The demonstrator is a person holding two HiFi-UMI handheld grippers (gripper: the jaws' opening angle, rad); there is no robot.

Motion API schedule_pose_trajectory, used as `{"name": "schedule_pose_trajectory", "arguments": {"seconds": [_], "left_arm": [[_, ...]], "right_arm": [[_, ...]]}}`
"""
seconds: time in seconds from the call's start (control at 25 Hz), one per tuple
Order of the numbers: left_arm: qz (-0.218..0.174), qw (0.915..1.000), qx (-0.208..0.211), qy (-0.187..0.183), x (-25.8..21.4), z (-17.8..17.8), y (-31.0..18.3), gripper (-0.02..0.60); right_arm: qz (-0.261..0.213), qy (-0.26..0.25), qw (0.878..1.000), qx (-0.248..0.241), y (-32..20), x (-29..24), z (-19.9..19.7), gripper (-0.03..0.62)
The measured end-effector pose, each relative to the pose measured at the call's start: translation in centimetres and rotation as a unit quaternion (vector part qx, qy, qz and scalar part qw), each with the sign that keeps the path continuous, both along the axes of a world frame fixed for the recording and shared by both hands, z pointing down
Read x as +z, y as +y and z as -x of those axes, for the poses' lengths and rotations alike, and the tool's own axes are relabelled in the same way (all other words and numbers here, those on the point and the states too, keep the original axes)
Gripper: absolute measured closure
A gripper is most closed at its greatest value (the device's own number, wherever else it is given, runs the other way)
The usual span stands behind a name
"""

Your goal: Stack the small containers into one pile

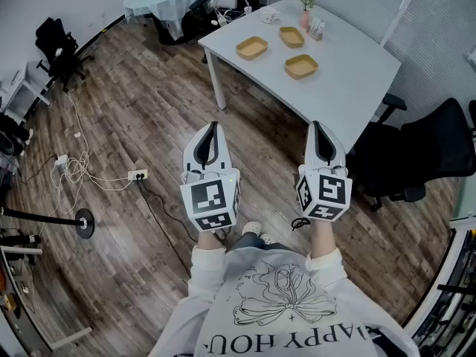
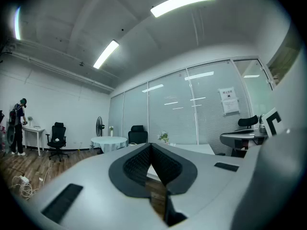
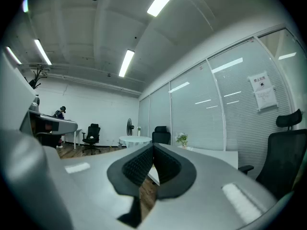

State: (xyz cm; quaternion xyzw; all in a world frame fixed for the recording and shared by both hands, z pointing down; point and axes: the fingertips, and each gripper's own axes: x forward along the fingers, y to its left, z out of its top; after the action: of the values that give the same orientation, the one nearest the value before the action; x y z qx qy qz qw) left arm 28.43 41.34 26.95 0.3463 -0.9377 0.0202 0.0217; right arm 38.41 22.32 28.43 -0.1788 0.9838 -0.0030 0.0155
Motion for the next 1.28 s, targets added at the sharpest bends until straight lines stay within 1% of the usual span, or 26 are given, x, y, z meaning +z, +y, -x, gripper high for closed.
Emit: {"name": "schedule_pose_trajectory", "arguments": {"seconds": [0.52,0.72,1.0,1.28], "left_arm": [[0.001,1.0,0.002,0.003,0.6,2.8,-0.6,0.577],[0.004,0.9999,0.008,0.005,1.2,4.7,-1.0,0.577],[0.012,0.9997,0.022,0.005,1.9,7.6,-2.3,0.577],[0.019,0.9994,0.02,0.019,3.2,10.7,-4.2,0.577]], "right_arm": [[0.004,0.002,1.0,0.004,-0.7,0.7,2.4,0.583],[0.011,-0.004,1.0,0.018,-1.4,1.1,3.7,0.583],[0.032,-0.002,0.999,0.042,-3.0,2.3,5.9,0.583],[0.037,0.014,0.999,0.036,-4.8,3.8,8.8,0.583]]}}
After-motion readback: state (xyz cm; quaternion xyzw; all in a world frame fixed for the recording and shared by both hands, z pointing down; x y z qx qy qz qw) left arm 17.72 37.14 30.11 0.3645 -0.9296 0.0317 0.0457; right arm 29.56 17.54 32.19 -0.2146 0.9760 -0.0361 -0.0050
